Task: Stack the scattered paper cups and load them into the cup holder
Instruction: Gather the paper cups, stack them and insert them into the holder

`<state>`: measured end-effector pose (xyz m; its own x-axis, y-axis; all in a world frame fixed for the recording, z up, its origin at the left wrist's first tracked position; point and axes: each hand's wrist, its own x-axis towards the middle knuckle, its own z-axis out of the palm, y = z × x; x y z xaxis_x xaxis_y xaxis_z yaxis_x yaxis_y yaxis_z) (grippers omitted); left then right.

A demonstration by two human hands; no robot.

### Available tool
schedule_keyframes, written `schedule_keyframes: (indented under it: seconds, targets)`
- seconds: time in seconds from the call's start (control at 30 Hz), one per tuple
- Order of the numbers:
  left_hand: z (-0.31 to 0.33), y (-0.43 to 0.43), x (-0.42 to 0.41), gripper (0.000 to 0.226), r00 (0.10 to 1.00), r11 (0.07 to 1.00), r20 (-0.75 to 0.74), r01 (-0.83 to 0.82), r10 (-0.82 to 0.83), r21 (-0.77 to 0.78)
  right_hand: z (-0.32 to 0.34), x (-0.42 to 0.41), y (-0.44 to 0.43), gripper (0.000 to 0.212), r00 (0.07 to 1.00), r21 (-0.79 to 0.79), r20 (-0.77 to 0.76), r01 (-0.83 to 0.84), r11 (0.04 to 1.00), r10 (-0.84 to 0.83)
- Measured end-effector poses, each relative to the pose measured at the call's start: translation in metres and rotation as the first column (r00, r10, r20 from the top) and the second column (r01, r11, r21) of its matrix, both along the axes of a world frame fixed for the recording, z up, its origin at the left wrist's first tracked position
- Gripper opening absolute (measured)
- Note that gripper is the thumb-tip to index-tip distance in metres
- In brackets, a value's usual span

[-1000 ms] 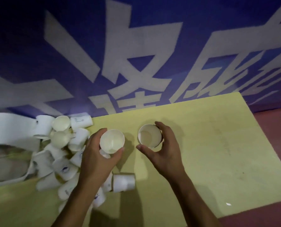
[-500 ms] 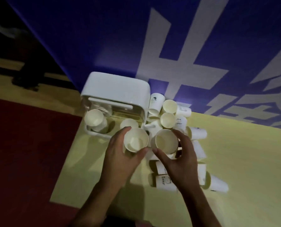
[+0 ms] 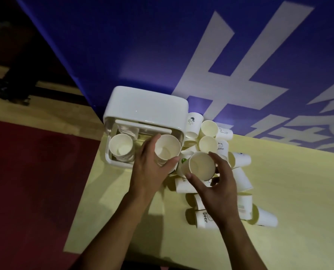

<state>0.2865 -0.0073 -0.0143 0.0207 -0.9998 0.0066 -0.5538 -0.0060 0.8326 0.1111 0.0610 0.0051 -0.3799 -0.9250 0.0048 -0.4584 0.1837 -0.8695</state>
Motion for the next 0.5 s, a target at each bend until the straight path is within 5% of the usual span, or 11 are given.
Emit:
schedule_keyframes:
  seconds: [0.5]
  targets:
    - [-0.043, -0.009, 0.011, 0.085, 0.997, 0.973, 0.027, 0.063, -0.07, 0.222, -0.006, 0.013, -0.023, 0.073, 1.0, 0.006, -0.016, -0.007, 1.0, 0.008]
